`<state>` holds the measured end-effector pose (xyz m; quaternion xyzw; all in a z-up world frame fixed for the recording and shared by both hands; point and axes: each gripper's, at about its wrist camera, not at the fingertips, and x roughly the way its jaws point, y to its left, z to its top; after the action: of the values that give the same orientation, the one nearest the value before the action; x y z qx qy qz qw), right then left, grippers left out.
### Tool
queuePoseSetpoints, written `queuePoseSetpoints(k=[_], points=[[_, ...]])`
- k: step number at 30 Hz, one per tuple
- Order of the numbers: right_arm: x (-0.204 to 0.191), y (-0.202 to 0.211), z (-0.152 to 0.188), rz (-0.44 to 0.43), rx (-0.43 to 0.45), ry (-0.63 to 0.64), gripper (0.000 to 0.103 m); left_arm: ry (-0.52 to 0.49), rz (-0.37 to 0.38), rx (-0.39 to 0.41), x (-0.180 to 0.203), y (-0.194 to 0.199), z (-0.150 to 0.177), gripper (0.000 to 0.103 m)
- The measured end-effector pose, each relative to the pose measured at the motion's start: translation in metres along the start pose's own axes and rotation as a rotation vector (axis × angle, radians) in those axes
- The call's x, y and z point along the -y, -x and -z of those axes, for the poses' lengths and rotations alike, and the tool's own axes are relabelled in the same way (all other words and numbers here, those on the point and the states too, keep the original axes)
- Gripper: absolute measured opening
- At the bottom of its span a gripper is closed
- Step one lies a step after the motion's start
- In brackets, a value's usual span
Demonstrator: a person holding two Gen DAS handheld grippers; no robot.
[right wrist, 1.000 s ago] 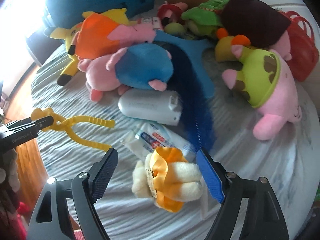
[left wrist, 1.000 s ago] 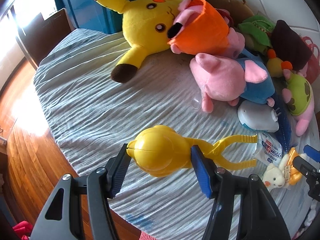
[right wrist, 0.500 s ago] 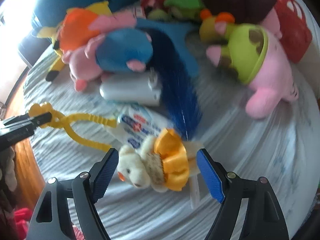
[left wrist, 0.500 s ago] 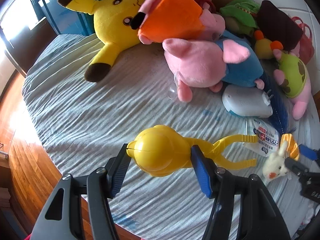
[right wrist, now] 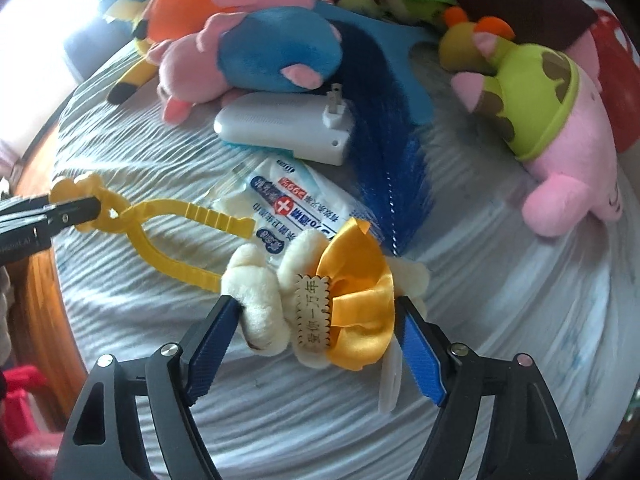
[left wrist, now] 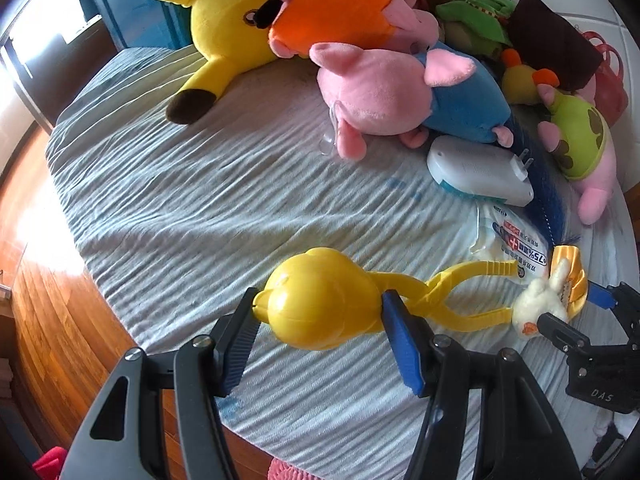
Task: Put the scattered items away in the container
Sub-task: 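Carry the yellow toy and white plush toward the blue crate with both grippers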
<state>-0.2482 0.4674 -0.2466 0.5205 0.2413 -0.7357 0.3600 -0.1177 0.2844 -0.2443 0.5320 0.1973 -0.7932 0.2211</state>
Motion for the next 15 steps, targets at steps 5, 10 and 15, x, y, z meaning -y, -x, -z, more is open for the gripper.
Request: queuePoseSetpoints(k=[5,10,15], points=[[-0.001,0.000,0.004,0.005,0.021,0.062,0.086,0.023,-0.007,0.000,-0.001,0.000,0.005,0.060],[0.004,-0.002,0.007,0.004,0.039,0.087,0.097,0.037,-0.019,0.006,0.000,0.003,0.009,0.060],[0.005,0.000,0.008,-0.014,0.046,0.130,0.097,0.050,-0.033,0.011,0.001,0.007,0.011,0.060]])
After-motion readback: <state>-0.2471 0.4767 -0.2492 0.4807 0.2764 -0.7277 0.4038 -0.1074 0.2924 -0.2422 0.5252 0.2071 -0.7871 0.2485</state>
